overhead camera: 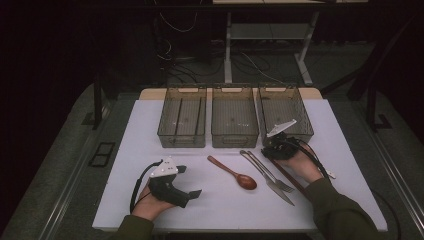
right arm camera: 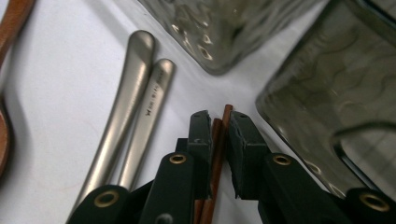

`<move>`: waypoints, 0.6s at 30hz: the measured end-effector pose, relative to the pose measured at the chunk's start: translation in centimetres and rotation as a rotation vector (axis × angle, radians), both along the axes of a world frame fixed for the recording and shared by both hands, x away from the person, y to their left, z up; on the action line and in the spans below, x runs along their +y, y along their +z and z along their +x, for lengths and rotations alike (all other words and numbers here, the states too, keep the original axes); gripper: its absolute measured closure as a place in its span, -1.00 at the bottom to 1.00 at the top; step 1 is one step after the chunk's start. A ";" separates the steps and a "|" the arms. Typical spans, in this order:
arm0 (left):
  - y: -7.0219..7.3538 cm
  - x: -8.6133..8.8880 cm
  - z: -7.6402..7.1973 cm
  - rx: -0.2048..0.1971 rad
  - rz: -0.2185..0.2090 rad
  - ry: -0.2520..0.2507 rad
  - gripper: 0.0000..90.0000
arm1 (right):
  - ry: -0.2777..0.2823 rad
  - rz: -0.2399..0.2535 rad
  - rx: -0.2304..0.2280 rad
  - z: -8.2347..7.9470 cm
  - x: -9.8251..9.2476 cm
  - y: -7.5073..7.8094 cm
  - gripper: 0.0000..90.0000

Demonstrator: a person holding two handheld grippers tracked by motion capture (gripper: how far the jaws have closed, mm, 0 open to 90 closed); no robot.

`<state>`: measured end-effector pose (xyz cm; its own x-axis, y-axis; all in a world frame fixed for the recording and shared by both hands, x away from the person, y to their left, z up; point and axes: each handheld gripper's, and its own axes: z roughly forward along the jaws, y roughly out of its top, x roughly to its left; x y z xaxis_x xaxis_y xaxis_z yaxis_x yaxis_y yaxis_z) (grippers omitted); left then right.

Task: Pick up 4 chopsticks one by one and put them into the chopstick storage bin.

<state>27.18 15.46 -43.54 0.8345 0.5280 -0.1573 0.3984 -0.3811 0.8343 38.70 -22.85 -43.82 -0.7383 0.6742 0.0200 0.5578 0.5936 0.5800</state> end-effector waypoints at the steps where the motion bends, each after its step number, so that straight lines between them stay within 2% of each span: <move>1: 0.0 0.0 0.0 0.000 0.001 -0.001 -1.00 | 0.004 -0.001 -0.002 0.0 0.0 0.0 0.76; 4: 0.0 0.0 0.0 -0.001 0.001 0.000 -1.00 | -0.006 0.010 -0.014 -0.1 -0.2 0.2 0.63; 8: 0.0 0.1 0.0 -0.002 0.002 0.000 -1.00 | -0.019 0.108 -0.012 -0.8 -1.5 1.6 0.49; 12: 0.0 0.1 -0.1 -0.004 -0.003 0.003 -1.00 | -0.033 0.156 -0.025 -2.0 -3.1 2.7 0.38; 18: 0.1 0.1 -0.1 -0.004 -0.002 0.003 -1.00 | -0.071 0.153 -0.039 -4.3 -5.8 3.3 0.38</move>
<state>27.09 15.56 -43.48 0.8338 0.5300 -0.1548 0.3959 -0.3784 0.8367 34.37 -28.65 -40.55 -0.6911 0.7159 0.0991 0.5707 0.4564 0.6827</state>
